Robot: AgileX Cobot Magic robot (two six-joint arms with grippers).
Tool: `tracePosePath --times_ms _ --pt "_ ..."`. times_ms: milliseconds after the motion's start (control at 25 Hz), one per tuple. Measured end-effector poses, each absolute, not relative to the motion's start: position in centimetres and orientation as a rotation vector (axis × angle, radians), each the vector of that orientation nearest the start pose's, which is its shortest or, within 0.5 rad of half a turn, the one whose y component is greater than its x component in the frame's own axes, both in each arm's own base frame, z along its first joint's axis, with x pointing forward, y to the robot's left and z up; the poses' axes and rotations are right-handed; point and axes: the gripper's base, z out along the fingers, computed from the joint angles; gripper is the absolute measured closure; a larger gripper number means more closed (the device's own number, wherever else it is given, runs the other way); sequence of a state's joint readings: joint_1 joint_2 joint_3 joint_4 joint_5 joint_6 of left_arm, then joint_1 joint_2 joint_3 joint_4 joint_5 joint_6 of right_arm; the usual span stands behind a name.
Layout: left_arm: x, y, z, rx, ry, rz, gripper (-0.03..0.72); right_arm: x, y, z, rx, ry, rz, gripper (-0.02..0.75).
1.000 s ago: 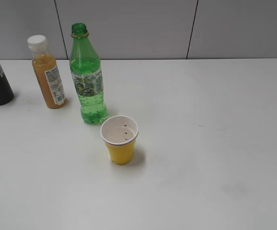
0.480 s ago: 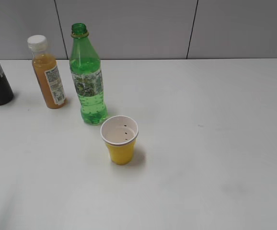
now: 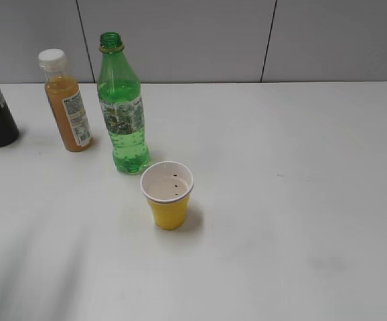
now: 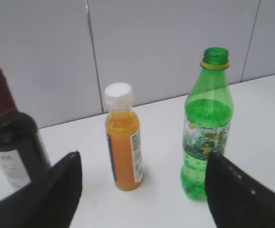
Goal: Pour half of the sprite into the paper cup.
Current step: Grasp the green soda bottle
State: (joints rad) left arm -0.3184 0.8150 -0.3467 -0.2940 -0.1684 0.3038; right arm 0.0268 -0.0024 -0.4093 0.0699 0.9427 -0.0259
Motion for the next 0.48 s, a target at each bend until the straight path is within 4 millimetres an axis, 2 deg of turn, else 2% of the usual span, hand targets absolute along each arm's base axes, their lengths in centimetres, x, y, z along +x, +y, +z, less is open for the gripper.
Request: tracePosePath --times_ms 240,480 --pt "19.2 -7.3 23.5 0.303 1.767 -0.202 0.089 0.9 0.5 26.1 -0.048 2.013 0.083 0.158" --pt "21.7 -9.3 20.7 0.343 1.71 -0.288 0.095 0.9 0.5 26.1 -0.048 2.013 0.083 0.159"
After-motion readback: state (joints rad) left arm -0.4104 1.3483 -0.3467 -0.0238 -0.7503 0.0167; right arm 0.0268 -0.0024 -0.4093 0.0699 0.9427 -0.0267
